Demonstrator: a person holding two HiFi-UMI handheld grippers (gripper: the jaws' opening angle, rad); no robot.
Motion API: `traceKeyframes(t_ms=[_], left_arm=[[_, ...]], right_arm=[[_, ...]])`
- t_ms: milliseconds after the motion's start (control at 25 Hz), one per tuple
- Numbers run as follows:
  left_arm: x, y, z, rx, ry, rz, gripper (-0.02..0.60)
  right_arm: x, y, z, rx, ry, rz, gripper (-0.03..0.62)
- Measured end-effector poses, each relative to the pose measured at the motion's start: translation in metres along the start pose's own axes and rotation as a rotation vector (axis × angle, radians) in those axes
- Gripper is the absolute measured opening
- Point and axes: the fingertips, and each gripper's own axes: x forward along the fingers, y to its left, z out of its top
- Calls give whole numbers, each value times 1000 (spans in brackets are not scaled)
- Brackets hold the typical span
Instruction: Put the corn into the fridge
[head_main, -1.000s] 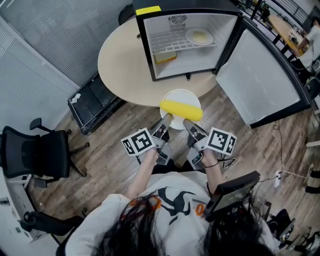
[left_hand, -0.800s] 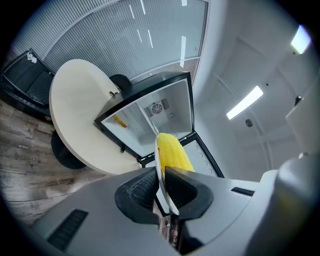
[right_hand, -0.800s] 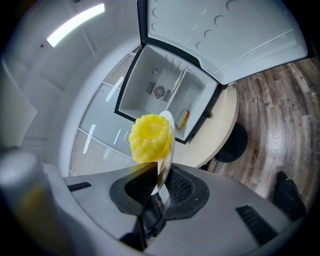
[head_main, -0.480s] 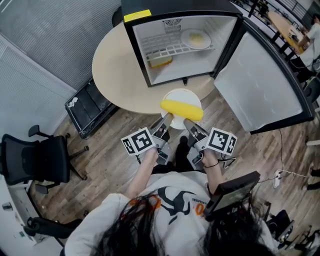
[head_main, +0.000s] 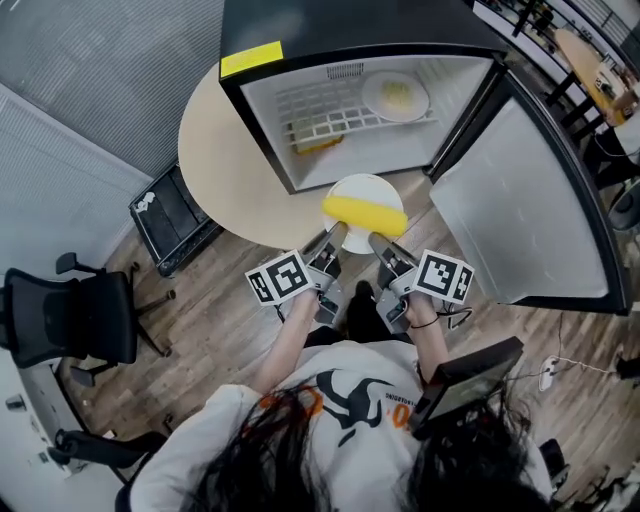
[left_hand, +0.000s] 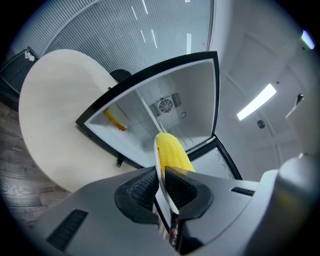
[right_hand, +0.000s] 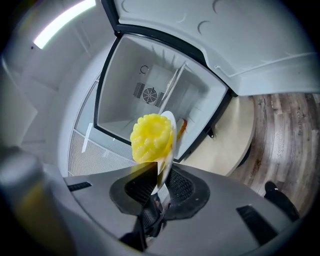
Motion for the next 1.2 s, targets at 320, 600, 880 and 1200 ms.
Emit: traceKeyframes(t_ms=[320, 600, 880, 1200], left_arm=[[52, 38, 9, 38, 12, 60, 48], [87, 76, 13, 11, 15, 115, 47], [113, 113, 15, 1, 18, 146, 48], [127, 139, 18, 15, 40, 172, 52]], right_arm=[[36, -45, 34, -6, 30, -22, 51], [66, -84, 53, 23, 50, -26, 51], [93, -118, 63, 19, 57, -67, 51], [113, -140, 65, 56, 56, -74, 51]])
